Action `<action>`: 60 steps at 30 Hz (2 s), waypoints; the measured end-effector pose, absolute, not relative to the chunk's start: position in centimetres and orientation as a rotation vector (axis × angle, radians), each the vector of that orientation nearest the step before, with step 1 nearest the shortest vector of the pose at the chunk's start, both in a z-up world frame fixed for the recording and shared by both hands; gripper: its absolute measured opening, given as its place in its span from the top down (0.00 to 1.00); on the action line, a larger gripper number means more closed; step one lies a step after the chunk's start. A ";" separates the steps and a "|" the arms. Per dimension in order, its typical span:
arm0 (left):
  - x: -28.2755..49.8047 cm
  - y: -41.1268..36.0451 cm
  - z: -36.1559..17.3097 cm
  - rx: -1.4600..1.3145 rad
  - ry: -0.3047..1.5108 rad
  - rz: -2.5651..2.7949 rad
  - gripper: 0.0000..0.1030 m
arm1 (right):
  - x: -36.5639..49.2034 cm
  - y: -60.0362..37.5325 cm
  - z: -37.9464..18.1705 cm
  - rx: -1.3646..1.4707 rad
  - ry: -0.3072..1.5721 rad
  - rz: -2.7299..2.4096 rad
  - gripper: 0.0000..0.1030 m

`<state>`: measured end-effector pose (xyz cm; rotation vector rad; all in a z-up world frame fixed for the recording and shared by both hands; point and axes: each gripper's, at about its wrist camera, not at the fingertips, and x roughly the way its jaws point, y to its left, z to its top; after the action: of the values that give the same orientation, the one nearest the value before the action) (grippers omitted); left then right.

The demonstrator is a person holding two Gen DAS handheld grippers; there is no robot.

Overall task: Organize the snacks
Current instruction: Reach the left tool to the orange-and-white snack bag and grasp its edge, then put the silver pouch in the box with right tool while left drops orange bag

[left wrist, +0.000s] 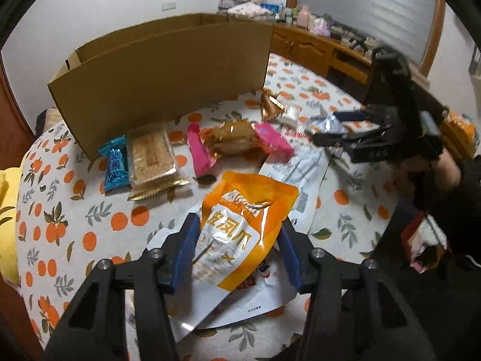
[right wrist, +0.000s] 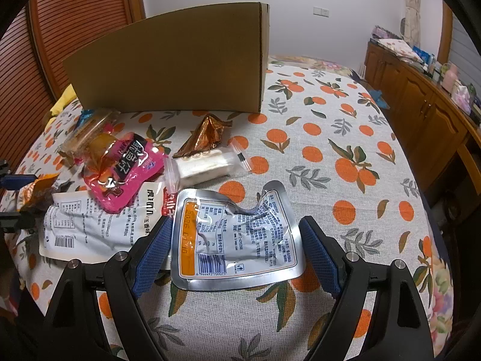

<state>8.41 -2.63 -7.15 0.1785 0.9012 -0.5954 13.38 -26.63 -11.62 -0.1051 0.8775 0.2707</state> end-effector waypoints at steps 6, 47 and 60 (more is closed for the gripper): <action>9.6 -1.7 -6.7 0.123 0.895 -0.553 0.62 | 13.4 -26.6 -11.6 -0.109 0.881 0.275 0.15; 12.7 2.4 -7.8 0.072 0.955 -0.377 0.96 | 11.6 -26.6 -10.5 -0.130 0.840 0.400 0.30; 10.5 1.9 -4.3 0.093 0.837 -0.396 1.00 | 10.8 -26.3 -8.8 -0.125 0.787 0.408 0.30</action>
<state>10.46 1.88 -4.27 0.0934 0.8365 -0.3958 10.76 -26.26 -8.83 -0.1246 0.7871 0.4085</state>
